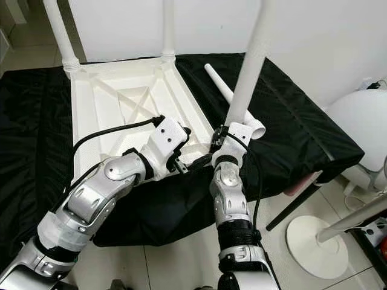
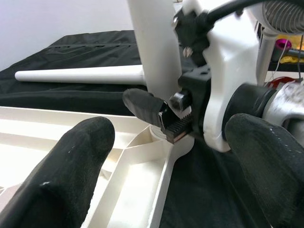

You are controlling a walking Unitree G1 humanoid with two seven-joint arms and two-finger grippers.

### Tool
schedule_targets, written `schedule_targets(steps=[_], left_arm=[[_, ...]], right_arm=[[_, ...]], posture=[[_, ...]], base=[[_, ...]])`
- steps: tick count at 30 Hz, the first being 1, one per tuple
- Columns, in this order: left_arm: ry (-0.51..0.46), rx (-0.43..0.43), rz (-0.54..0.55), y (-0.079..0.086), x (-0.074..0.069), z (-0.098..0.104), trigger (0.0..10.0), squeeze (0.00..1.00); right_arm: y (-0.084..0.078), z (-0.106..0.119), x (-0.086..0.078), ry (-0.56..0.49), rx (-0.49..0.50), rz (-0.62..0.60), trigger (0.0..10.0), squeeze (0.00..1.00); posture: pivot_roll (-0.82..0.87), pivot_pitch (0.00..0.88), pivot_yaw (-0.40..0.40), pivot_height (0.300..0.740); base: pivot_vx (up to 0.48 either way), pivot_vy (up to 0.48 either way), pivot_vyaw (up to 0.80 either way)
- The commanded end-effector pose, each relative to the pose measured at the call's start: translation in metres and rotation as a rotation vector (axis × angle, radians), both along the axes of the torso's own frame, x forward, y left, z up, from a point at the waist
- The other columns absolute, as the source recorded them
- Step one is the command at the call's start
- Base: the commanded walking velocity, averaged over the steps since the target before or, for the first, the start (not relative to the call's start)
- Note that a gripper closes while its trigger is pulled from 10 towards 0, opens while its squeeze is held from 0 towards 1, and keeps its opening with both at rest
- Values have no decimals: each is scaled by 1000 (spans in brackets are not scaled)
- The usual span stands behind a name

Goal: Building children table

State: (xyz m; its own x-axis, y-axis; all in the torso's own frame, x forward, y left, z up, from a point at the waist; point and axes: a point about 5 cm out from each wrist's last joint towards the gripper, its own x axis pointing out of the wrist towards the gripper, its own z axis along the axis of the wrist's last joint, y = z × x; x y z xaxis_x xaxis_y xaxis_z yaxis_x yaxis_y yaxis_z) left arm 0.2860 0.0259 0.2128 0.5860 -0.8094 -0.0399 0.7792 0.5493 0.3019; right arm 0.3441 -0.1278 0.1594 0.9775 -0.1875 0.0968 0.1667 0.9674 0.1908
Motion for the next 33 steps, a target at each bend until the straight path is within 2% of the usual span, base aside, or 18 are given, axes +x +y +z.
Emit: schedule_targets(steps=[1, 5, 6, 7, 15, 17, 21, 23, 24, 25, 33], left_arm=[[3, 22, -43, 0, 0, -2, 10000, 0], [-3, 19, -29, 2, 1, -1, 10000, 0], [-4, 18, -26, 2, 1, -1, 10000, 0], [-5, 19, -25, 2, 2, -1, 10000, 0], [-4, 25, -23, 3, 2, -1, 10000, 0], [-7, 26, -25, 3, 2, -1, 10000, 0], [-8, 26, -24, 3, 3, -1, 10000, 0], [-10, 23, -19, 3, 4, 0, 10000, 0], [-10, 23, -19, 3, 4, 0, 10000, 0], [-13, 21, -16, 2, 5, 1, 10000, 0], [-20, 20, -13, 2, 8, 3, 10000, 0]], right_arm=[[-4, -1, -3, -6, 7, -2, 10000, 1000], [-14, -2, -7, -32, 0, 76, 10000, 1000], [-17, -2, -8, -42, -13, 106, 10000, 725], [-20, -1, -9, -49, -30, 142, 10000, 0], [-39, 1, -6, -58, -108, 250, 10000, 0], [-43, -1, -3, -51, -149, 317, 10000, 0], [-45, -1, -1, -54, -180, 378, 10000, 0], [-46, 0, 5, -36, -243, 467, 10000, 0], [-46, 0, 5, -36, -243, 467, 10000, 0], [-46, 2, 11, -22, -301, 548, 10000, 0], [-50, 5, 22, 11, -331, 676, 10000, 0]], posture=[[12, 23, -14, 740], [23, 20, -38, 740], [23, 20, -38, 740], [23, 20, -38, 740], [22, 23, -35, 740], [22, 25, -35, 740], [21, 24, -36, 740], [18, 22, -36, 740], [18, 22, -36, 740], [17, 23, -35, 740], [19, 26, -35, 740]], base=[[0, 0, 0], [0, 0, 0], [0, 0, 0], [0, 0, 0], [0, 0, 0], [0, 0, 0], [0, 0, 0], [0, 0, 0], [0, 0, 0], [0, 0, 0], [0, 0, 0]])
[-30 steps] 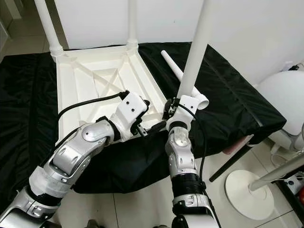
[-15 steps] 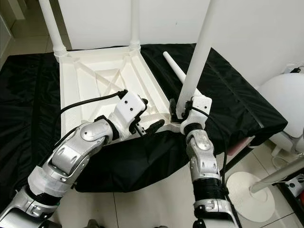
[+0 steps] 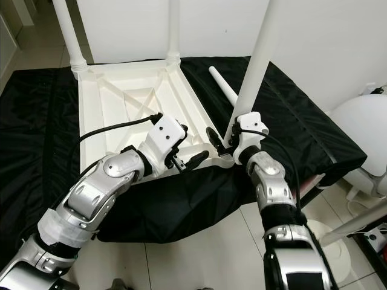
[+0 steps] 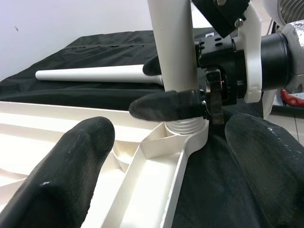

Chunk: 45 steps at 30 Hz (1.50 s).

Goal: Building children table

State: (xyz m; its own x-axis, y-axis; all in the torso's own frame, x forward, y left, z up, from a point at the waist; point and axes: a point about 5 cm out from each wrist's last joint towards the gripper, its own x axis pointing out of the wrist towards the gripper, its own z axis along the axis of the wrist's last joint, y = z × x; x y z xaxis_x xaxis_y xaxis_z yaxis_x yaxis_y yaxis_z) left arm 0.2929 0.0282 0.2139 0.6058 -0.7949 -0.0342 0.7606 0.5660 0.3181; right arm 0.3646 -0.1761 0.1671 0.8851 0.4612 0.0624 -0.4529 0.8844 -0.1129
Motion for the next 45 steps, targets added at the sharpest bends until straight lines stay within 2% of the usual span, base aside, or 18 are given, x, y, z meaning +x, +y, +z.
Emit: schedule_targets(steps=[1, 2, 3, 5, 18, 19, 20, 21, 30, 32, 33, 34, 35, 37, 38, 39, 42, 45], left_arm=[[-2, 14, -37, -1, 1, 1, 10000, 0], [-4, 14, -38, 0, 1, 2, 10000, 0], [-7, 15, -37, 0, 1, 3, 10000, 0], [-9, 15, -33, 1, 2, 4, 10000, 0], [-5, 14, -31, 2, 2, 3, 10000, 0], [-4, 14, -32, 2, 2, 3, 10000, 0], [-4, 14, -32, 2, 2, 3, 10000, 0], [-4, 14, -32, 2, 2, 3, 10000, 0], [-4, 14, -32, 2, 2, 3, 10000, 0], [-2, 14, -34, 2, 2, 3, 10000, 0], [7, 12, -38, 1, -1, 0, 10000, 0], [7, 12, -38, 1, -1, 0, 10000, 0], [12, 10, -40, 1, -2, -1, 10000, 0], [12, 10, -40, 1, -2, -1, 10000, 0], [16, 11, -42, 0, -3, -2, 10000, 0], [16, 11, -42, 0, -3, -2, 10000, 0], [21, 12, -45, 1, -5, -3, 10000, 0], [22, 12, -46, 1, -5, -4, 10000, 0]], right_arm=[[-2, -3, 1, 19, -26, 32, 10000, 0], [-4, -6, 2, 42, -41, 48, 3529, 0], [-7, -10, 2, 58, -65, 50, 314, 0], [-11, -16, 1, 83, -87, 61, 0, 0], [-20, -25, -2, 121, -43, 45, 0, 0], [-21, -25, -2, 114, -40, 30, 6706, 0], [-21, -25, -2, 114, -40, 30, 6706, 0], [-23, -24, -1, 113, -39, -15, 10000, 0], [-23, -24, -1, 113, -39, -15, 10000, 0], [-23, -24, -1, 109, -32, -56, 10000, 0], [-12, -25, -3, 108, 113, -320, 10000, 0], [-12, -25, -3, 108, 113, -320, 10000, 0], [-7, -28, -5, 120, 170, -419, 10000, 0], [-7, -28, -5, 120, 170, -419, 10000, 0], [-1, -30, -8, 137, 216, -507, 10000, 0], [-1, -30, -8, 137, 216, -507, 10000, 0], [17, -31, -14, 133, 279, -639, 10000, 0], [27, -29, -16, 113, 298, -668, 10000, 0]], posture=[[19, 26, -35, 740], [21, 29, -34, 740], [24, 31, -36, 740], [27, 35, -36, 740], [19, 42, -30, 740], [18, 43, -31, 740], [18, 43, -31, 740], [15, 46, -28, 740], [15, 46, -28, 740], [15, 46, -28, 740], [10, 60, -39, 740], [10, 60, -39, 740], [9, 61, -38, 740], [9, 61, -38, 740], [11, 62, -39, 740], [11, 62, -39, 740], [10, 62, -39, 740], [9, 61, -39, 740]], base=[[0, 0, 0], [0, 0, 0], [0, 0, 0], [0, 0, 0], [0, 0, 0], [0, 0, 0], [0, 0, 0], [0, 0, 0], [0, 0, 0], [0, 0, 0], [0, 0, 0], [0, 0, 0], [0, 0, 0], [0, 0, 0], [0, 0, 0], [0, 0, 0], [0, 0, 0], [0, 0, 0]])
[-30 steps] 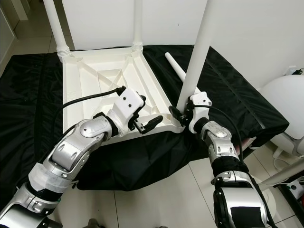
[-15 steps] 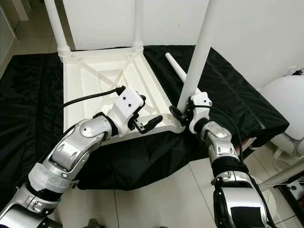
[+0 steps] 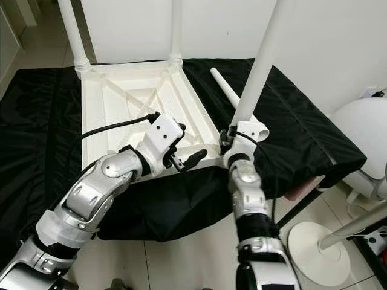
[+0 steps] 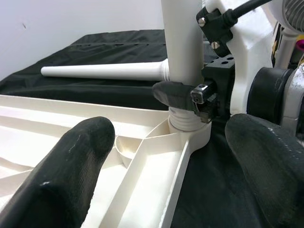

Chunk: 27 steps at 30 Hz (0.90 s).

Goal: Building children table

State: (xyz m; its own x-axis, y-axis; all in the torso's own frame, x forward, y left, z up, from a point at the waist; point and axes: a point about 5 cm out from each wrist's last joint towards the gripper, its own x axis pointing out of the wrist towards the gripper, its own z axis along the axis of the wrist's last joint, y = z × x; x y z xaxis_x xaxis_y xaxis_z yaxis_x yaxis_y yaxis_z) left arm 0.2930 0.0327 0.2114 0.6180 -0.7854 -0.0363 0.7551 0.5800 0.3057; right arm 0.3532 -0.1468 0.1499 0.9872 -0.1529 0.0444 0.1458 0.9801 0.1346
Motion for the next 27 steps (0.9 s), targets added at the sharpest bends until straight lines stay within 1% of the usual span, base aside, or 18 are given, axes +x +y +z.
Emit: schedule_targets(steps=[1, 2, 3, 4, 5, 7, 10, 11, 16, 18, 19, 20, 21, 22, 23, 24, 25, 27], left_arm=[[11, 17, -63, -4, -5, -1, 10000, 0], [11, 17, -63, -4, -5, -1, 10000, 0], [12, 18, -65, -4, -6, -2, 10000, 0], [12, 18, -65, -4, -6, -2, 10000, 0], [13, 19, -68, -5, -7, -2, 10000, 0], [13, 19, -68, -5, -7, -2, 10000, 0], [14, 20, -69, -4, -7, -2, 10000, 0], [14, 19, -68, -4, -6, -2, 10000, 0], [14, 17, -67, -4, -6, -2, 10000, 0], [11, 17, -65, -6, -5, -1, 10000, 0], [9, 16, -66, -7, -5, -1, 10000, 0], [9, 16, -66, -7, -5, -1, 10000, 0], [8, 15, -67, -8, -6, 0, 10000, 0], [8, 15, -67, -8, -6, 0, 10000, 0], [7, 16, -68, -7, -6, 0, 10000, 0], [7, 16, -68, -7, -6, 0, 10000, 0], [6, 20, -66, -6, -5, 0, 10000, 0], [-4, 26, -60, -1, 0, 4, 10000, 0]], right_arm=[[1, -10, -6, 35, 68, -64, 10000, 0], [1, -10, -6, 35, 68, -64, 10000, 0], [10, -7, -7, 20, 70, -43, 10000, 0], [10, -7, -7, 20, 70, -43, 10000, 0], [22, -2, -12, -5, 72, 11, 10000, 0], [22, -2, -12, -5, 72, 11, 10000, 0], [24, 0, -16, -19, 74, 40, 10000, 0], [22, 4, -20, -49, 77, 50, 10000, 1000], [19, 7, -23, -74, 84, 64, 10000, 1000], [10, 13, -26, -128, 73, 124, 10000, 1000], [5, 13, -26, -129, 53, 159, 10000, 1000], [5, 13, -26, -129, 53, 159, 10000, 1000], [-3, 13, -25, -128, 27, 183, 10000, 1000], [-3, 13, -25, -128, 27, 183, 10000, 1000], [-8, 12, -25, -123, 9, 207, 10000, 1000], [-8, 12, -25, -123, 9, 207, 10000, 1000], [-16, 10, -24, -108, -9, 230, 10000, 0], [-34, 7, -21, -78, -78, 296, 10000, 0]], posture=[[9, 61, -39, 740], [9, 61, -39, 740], [8, 61, -38, 740], [8, 61, -38, 740], [7, 61, -39, 740], [7, 61, -39, 740], [3, 60, -41, 740], [1, 59, -43, 740], [-5, 55, -41, 740], [5, 55, -38, 740], [9, 49, -35, 740], [9, 49, -35, 740], [13, 52, -30, 740], [13, 52, -30, 740], [13, 52, -30, 740], [13, 52, -30, 740], [19, 53, -27, 740], [14, 68, -26, 740]], base=[[0, 0, 0], [0, 0, 0], [0, 0, 0], [0, 0, 0], [0, 0, 0], [0, 0, 0], [0, 0, 0], [0, 0, 0], [0, 0, 0], [0, 0, 0], [0, 0, 0], [0, 0, 0], [0, 0, 0], [0, 0, 0], [0, 0, 0], [0, 0, 0], [0, 0, 0], [0, 0, 0]])
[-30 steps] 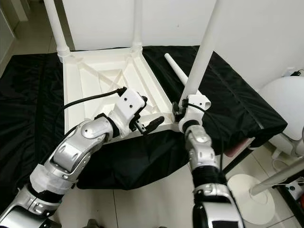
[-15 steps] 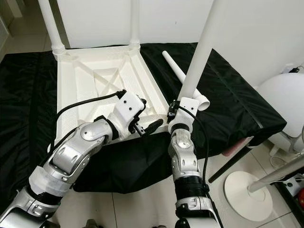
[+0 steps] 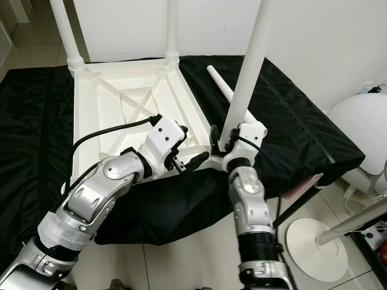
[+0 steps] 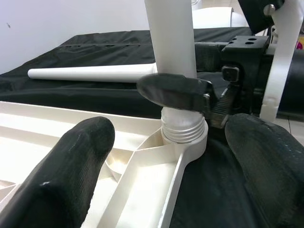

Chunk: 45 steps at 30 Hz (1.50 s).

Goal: Building children table

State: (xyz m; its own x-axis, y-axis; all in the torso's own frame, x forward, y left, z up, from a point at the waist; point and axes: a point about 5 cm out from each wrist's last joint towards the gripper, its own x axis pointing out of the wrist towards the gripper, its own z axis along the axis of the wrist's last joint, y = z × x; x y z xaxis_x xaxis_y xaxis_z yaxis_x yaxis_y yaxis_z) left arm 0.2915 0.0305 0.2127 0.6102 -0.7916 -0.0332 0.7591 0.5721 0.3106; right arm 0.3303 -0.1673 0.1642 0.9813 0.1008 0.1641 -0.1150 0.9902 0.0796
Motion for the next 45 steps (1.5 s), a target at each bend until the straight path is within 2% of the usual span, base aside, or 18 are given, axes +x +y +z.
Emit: schedule_targets(steps=[1, 5, 7, 12, 14, 21, 27, 28, 30, 31, 32, 33, 43, 44, 45], left_arm=[[1, 26, -50, 1, 1, 3, 10000, 0], [-12, 48, -33, 6, 8, 3, 10000, 0], [-12, 48, -33, 6, 8, 3, 10000, 0], [-19, 34, -25, 3, 9, 4, 10000, 0], [-19, 34, -25, 3, 9, 4, 10000, 0], [-26, 23, -43, -5, 8, 7, 10000, 0], [-25, 30, -43, -3, 8, 5, 10000, 0], [-19, 33, -44, -1, 8, 4, 10000, 0], [-14, 34, -44, -1, 7, 3, 10000, 0], [-8, 41, -48, 0, 6, 0, 10000, 0], [-8, 41, -48, 0, 6, 0, 10000, 0], [-5, 46, -50, 0, 5, -1, 10000, 0], [-1, 63, -55, 1, 3, -5, 10000, 0], [0, 64, -55, 1, 3, -5, 10000, 0], [2, 65, -54, 1, 3, -5, 10000, 0]], right_arm=[[-14, -7, 2, 40, -28, 44, 10000, 0], [-24, -8, 6, 41, -104, 136, 10000, 0], [-24, -8, 6, 41, -104, 136, 10000, 0], [-27, -7, 15, 40, -181, 250, 10000, 0], [-27, -7, 15, 40, -181, 250, 10000, 0], [-16, -7, 27, 39, -268, 390, 10000, 0], [-7, -13, 33, 76, -312, 466, 10000, 0], [-6, -14, 35, 87, -320, 482, 8549, 0], [-5, -15, 36, 92, -323, 490, 8549, 0], [-5, -17, 36, 108, -334, 495, 745, 0], [-5, -17, 36, 108, -334, 495, 745, 0], [-5, -19, 37, 118, -341, 498, 0, 0], [-10, -33, 34, 170, -303, 516, 0, 0], [-12, -34, 33, 169, -301, 496, 6980, 0], [-14, -35, 33, 173, -296, 480, 10000, 0]], posture=[[14, 68, -26, 740], [6, 56, -15, 740], [6, 56, -15, 740], [12, 29, -16, 740], [12, 29, -16, 740], [21, 33, -14, 740], [24, 30, -17, 740], [25, 30, -18, 740], [26, 31, -19, 740], [31, 30, -23, 740], [31, 30, -23, 740], [31, 30, -23, 740], [39, 31, -33, 740], [37, 34, -35, 740], [37, 34, -35, 740]], base=[[0, 0, 0], [0, 0, 0], [0, 0, 0], [0, 0, 0], [0, 0, 0], [0, 0, 0], [0, 0, 0], [0, 0, 0], [0, 0, 0], [0, 0, 0], [0, 0, 0], [0, 0, 0], [0, 0, 0], [0, 0, 0], [0, 0, 0]])
